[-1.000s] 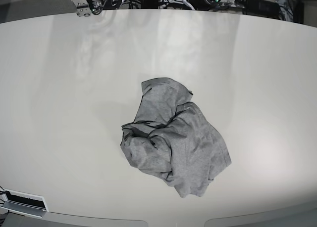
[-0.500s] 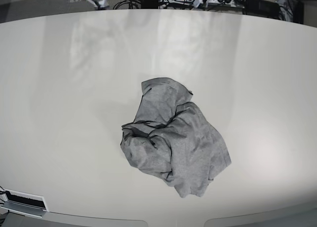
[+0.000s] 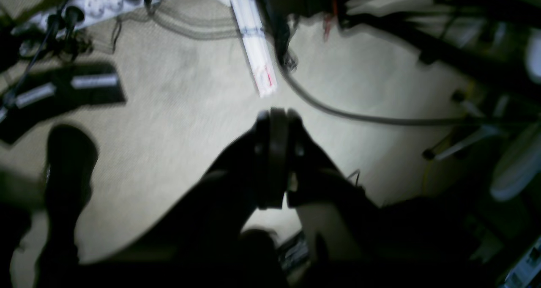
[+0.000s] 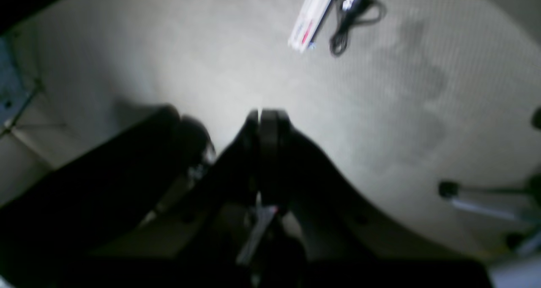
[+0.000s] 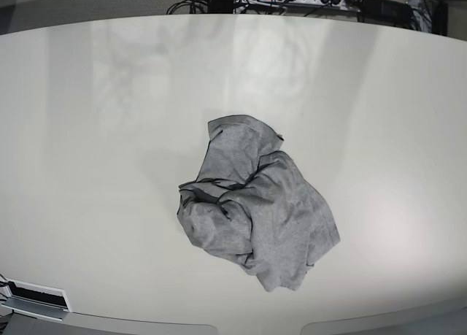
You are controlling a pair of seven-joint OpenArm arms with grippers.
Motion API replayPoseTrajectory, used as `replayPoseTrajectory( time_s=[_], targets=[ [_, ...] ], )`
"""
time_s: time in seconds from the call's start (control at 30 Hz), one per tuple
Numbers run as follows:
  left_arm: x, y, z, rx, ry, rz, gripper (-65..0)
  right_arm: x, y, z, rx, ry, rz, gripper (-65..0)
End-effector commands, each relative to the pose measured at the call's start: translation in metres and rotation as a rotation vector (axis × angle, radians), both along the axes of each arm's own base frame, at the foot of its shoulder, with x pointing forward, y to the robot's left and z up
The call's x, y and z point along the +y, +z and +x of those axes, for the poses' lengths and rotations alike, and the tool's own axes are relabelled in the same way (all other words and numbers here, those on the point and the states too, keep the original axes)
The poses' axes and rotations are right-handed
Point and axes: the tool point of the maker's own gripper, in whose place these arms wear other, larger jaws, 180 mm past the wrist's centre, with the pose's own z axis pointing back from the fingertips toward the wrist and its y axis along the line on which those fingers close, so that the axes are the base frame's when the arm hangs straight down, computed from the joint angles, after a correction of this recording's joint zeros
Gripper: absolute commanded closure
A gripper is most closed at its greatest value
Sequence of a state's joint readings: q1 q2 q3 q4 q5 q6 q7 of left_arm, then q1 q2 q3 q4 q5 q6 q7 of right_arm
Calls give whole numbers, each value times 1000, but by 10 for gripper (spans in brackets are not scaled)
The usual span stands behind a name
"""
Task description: Layout the t-shirt on the table in an organized manner, then fold the t-shirt properly
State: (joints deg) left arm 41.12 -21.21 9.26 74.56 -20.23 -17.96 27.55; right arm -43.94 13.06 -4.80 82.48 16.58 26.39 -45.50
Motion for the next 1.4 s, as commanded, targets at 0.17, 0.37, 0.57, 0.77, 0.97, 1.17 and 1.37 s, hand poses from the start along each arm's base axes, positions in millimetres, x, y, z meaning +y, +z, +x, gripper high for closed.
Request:
replayPoseTrajectory(
  time_s=[0.17,0.37,0.57,0.77,0.97,1.17,1.37],
  targets=[
    [23,51,31,-139,8,19,0,-14,63,15,-152,66,-39,0],
    [44,109,105,-335,116,15,0,-9,124,61,-376,129,-102,0],
    [51,166,169,-573,126,12,0,-9,169,121,-629,162,-169,0],
    [52,188,220,-728,121,9,0,17,190,182,-882,176,-45,0],
    [58,200,266,-846,119,6,0,48,219,240,-1060,131,159,0],
    [71,205,298,-899,98,12,0,52,219,292,-1146,47,223,0],
    [86,179,310,-857,108,20,0,82,202,323,-1104,-6,420,-97]
  ],
)
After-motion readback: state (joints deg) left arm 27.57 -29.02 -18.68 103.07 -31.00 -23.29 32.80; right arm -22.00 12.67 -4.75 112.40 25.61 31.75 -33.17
